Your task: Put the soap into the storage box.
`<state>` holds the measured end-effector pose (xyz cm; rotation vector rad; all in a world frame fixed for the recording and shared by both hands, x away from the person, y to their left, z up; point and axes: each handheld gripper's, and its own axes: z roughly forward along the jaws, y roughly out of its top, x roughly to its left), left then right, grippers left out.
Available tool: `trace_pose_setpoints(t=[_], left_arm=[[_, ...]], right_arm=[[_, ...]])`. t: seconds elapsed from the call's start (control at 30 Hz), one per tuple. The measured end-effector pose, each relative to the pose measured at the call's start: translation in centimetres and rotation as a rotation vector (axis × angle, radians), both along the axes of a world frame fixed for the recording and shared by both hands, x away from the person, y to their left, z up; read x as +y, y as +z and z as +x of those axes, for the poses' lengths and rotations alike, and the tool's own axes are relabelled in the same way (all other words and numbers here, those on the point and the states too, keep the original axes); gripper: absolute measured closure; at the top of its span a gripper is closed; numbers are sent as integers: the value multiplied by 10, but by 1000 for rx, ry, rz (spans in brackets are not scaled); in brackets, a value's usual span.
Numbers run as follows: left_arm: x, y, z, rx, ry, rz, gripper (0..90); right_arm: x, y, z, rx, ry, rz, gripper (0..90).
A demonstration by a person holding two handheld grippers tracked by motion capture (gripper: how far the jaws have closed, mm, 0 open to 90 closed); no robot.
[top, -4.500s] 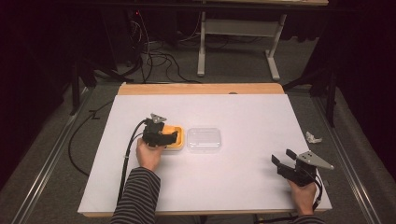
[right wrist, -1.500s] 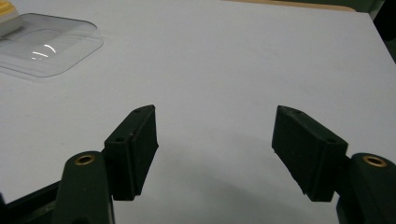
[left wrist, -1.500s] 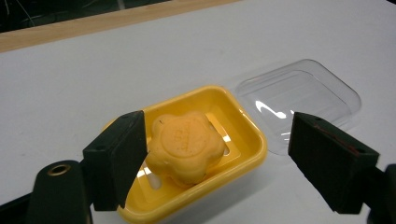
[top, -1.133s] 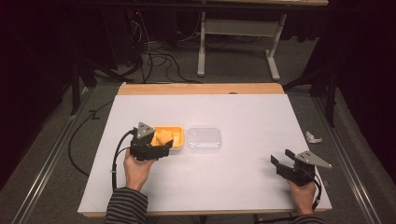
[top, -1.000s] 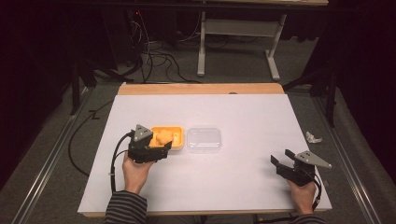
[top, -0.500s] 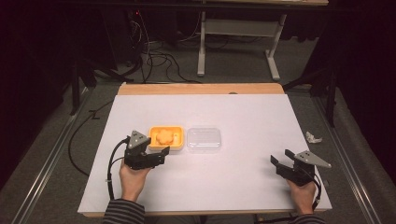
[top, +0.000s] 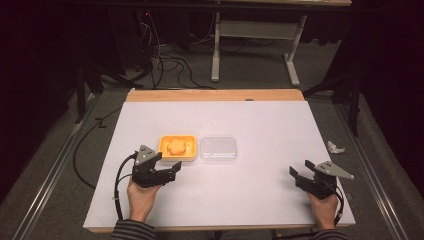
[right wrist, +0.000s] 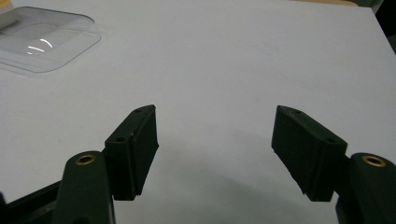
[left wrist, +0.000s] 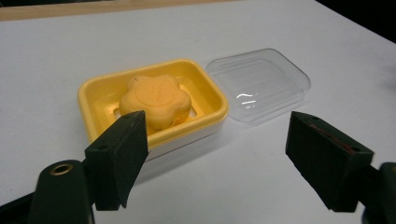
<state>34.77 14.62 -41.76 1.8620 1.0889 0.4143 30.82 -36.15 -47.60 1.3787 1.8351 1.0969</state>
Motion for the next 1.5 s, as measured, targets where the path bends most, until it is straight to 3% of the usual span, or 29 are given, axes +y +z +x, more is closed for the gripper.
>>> trace_pose_setpoints(t=[0.67, 1.5], left_arm=[[-14, -11, -12, 4, -31, 6, 214], [-35, -24, -13, 5, -67, 64, 214]], right_arm=[[0, 0, 0, 1, 1, 0, 320], [0, 0, 0, -1, 0, 1, 319]])
